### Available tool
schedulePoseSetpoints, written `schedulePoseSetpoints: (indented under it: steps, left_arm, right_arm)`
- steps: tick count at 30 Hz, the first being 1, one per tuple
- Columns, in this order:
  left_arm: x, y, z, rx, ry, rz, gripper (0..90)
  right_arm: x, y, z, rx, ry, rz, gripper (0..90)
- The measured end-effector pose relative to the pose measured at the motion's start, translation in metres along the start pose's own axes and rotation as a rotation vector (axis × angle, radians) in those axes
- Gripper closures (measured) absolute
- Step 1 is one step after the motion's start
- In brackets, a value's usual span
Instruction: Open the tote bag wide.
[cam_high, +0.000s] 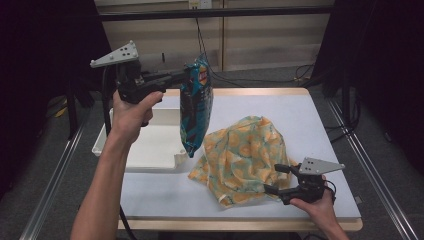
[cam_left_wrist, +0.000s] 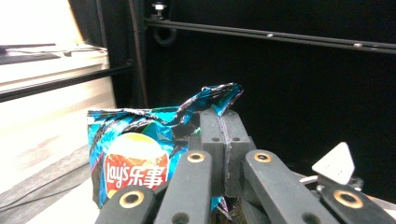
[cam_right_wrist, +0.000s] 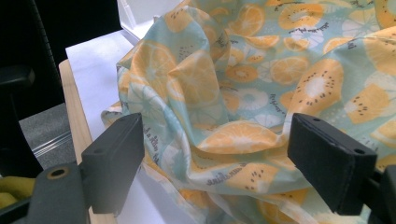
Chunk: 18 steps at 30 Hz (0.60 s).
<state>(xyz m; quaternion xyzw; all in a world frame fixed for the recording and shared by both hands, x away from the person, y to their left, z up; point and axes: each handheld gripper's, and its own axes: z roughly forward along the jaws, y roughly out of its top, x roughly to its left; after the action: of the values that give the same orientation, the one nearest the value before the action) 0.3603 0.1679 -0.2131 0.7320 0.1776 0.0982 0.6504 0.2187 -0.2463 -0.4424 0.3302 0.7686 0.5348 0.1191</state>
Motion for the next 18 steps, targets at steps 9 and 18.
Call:
schedulePoseSetpoints:
  steps: [9,18]
  left_arm:
    - [0.017,-0.012,-0.024,0.007,0.103,-0.028,90.0]
    - [0.027,-0.023,-0.047,-0.002,0.166,-0.053,90.0]
  right_arm:
    - [-0.001,0.0,-0.001,-0.003,-0.009,0.003,18.9]
    - [-0.002,0.0,-0.001,-0.004,-0.009,0.003,18.7]
